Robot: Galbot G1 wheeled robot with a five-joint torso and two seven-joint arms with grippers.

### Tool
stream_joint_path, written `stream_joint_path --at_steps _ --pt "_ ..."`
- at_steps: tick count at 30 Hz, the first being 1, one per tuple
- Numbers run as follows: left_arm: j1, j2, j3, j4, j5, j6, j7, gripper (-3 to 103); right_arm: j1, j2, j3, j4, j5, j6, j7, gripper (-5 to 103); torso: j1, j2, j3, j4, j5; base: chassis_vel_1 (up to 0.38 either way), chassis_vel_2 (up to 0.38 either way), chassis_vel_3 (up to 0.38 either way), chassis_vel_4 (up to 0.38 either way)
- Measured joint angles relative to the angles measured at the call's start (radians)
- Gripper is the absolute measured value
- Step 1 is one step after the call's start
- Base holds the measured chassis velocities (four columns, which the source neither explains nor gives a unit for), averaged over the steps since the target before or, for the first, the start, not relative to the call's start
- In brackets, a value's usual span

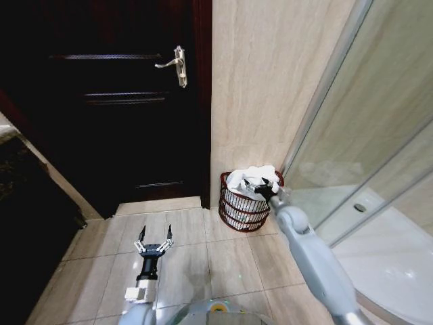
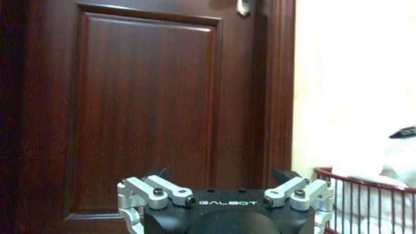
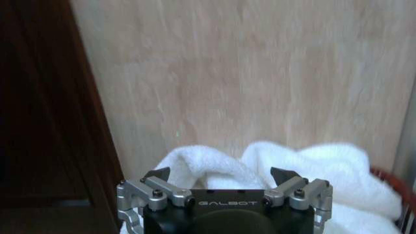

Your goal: Discard the used towel into the hamper.

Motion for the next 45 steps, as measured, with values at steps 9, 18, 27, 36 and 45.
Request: stream_joint_path --at_steps 9,18,27,36,45 --pt "-0.054 0.041 0.043 -0.014 0.002 0.066 0.010 100 0.164 -0.015 -0.063 -0.205 0.061 -0.111 0.009 100 0.000 0.000 0.000 -0.0001 -0.0001 0.000 0.000 0.000 0.000" --pt "-0.039 0.026 0.052 -0.063 0.009 0.085 0.006 100 0.270 -0.071 -0.158 -0.347 0.166 -0.219 -0.075 100 0.000 0.000 0.000 -0.0003 0.0000 0.000 0.000 0.000 0.000" --pt "-0.010 -0.017 0.042 -0.084 0.010 0.068 0.005 100 0.494 -0.095 -0.358 -0.578 0.186 -0.265 -0.282 100 0.000 0.000 0.000 -0.0001 0.0001 0.000 0.000 0.000 0.000" --pt "0.029 -0.028 0.015 -0.124 -0.009 0.048 0.001 100 0.611 -0.097 -0.494 -0.713 0.164 -0.263 -0.420 100 0.000 0.000 0.000 -0.0001 -0.0001 0.000 0.000 0.000 0.000" --pt "0.050 -0.042 0.014 -0.130 -0.009 0.024 -0.001 100 0.653 -0.058 -0.562 -0.828 0.131 -0.259 -0.468 100 0.000 0.000 0.000 -0.0001 -0.0001 0.000 0.000 0.000 0.000"
